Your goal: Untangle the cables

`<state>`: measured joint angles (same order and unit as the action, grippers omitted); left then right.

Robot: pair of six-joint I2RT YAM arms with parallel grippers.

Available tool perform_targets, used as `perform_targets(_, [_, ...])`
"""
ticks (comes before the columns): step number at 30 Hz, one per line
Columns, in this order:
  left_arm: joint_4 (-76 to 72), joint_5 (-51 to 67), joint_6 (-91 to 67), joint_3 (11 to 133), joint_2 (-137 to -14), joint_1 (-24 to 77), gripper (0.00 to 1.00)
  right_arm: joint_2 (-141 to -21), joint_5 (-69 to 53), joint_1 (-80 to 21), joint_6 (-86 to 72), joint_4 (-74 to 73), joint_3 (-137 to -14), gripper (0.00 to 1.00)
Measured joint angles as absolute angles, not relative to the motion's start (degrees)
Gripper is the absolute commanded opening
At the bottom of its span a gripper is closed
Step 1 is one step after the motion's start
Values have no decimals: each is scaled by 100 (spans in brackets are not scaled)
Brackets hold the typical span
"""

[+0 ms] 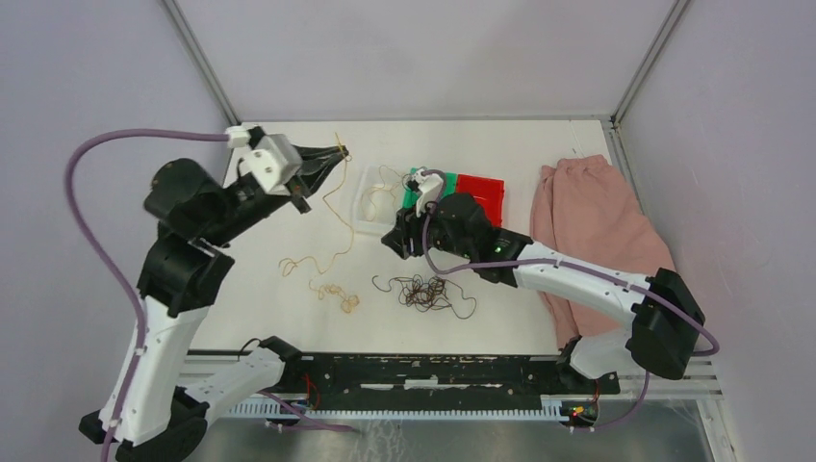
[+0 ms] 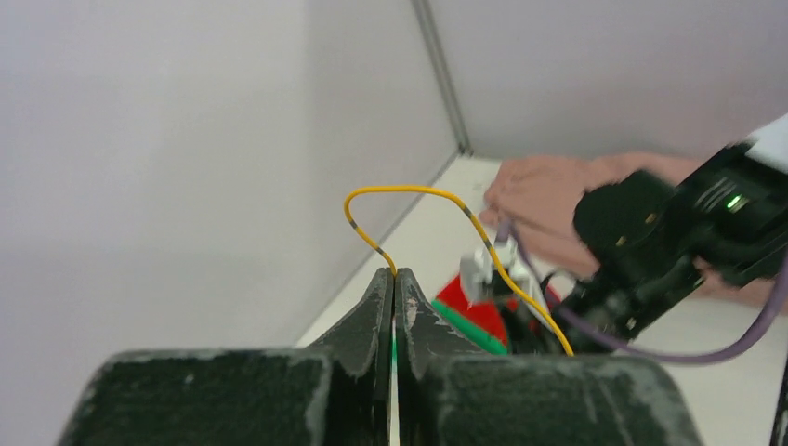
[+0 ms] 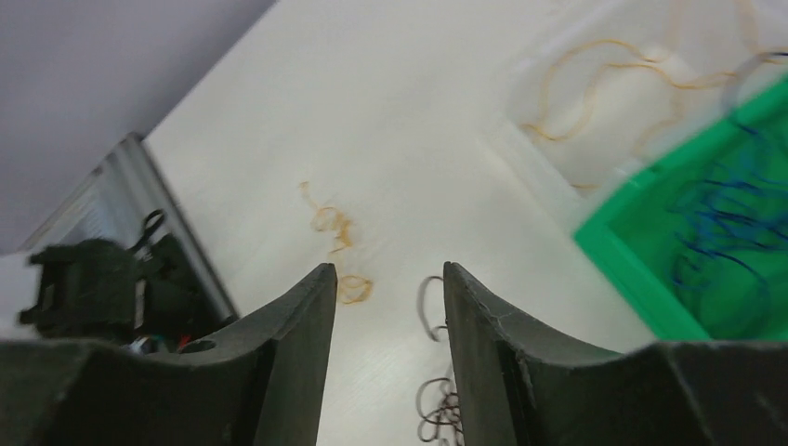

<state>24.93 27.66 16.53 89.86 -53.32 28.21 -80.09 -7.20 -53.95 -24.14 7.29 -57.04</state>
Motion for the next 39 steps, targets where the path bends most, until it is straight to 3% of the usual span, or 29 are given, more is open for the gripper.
perform_targets(6, [2222,1984,2180,7808,-5710,2821,3,-7950,1245,-4947,-2589,-451,-6117,51])
perform_targets(15, [1472,1660,2880,7218,-7076,2449,3,-7258,2604,-4198,-3188,-958,-5732,49])
perform_targets(26, [443,1435,3704,7428,-8919,1723,3,-7647,2327,-4123,-3208,-762,-5760,43])
perform_targets(29, [283,1288,3830,7496,-9161,1710,3,-8158,2062,-4071,-3190,-731,-6023,44])
perform_targets(35, [-3,1055,3948,7738,-9489,1721,3,-9406,1450,-3929,-3041,-561,-7096,56])
perform_targets(39, [-152,902,3994,7780,-9574,1721,3,-10527,1033,-3859,-2947,-318,-8112,54])
